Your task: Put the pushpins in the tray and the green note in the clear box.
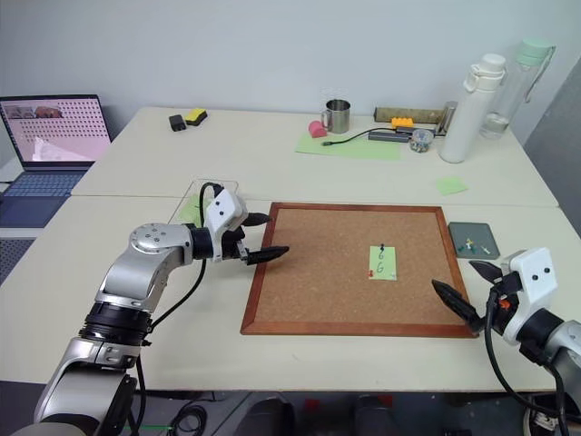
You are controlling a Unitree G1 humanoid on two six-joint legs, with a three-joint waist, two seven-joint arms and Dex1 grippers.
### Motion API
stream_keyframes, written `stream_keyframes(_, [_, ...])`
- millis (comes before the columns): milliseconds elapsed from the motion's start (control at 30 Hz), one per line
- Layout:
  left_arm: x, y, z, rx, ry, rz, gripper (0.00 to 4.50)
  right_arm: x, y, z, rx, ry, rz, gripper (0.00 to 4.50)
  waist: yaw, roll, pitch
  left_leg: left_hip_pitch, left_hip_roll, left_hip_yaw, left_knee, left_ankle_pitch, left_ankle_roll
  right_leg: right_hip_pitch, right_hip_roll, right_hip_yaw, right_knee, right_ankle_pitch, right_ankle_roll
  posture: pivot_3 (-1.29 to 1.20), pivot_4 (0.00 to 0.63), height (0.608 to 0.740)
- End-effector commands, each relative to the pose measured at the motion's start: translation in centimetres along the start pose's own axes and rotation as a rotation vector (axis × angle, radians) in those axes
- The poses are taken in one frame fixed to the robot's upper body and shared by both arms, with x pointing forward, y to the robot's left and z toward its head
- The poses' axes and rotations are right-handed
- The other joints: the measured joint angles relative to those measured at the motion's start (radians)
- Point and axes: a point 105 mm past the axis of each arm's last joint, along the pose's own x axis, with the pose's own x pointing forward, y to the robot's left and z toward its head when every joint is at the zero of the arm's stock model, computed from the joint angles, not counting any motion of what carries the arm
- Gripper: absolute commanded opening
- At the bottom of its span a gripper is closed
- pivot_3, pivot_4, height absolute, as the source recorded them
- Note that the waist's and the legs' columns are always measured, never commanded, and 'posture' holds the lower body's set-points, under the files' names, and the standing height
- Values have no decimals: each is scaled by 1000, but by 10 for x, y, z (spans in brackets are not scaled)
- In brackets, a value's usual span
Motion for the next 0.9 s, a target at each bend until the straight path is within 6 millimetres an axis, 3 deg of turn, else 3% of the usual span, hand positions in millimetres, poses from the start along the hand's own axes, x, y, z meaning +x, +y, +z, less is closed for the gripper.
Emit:
stream_keyframes(33, [-2,-1,10,14,-34,-2,4445,-1,2,9,-26,-38,1,4500,0,0,0,0,0,0,0,0,0,0,0,0,0,0,0,0,150,740])
stream_keyframes(900, [-1,-5,18,-31,-69,-41,4445,2,5,9,-21,-54,-7,4500,0,0,0,0,0,0,0,0,0,0,0,0,0,0,0,0,150,740])
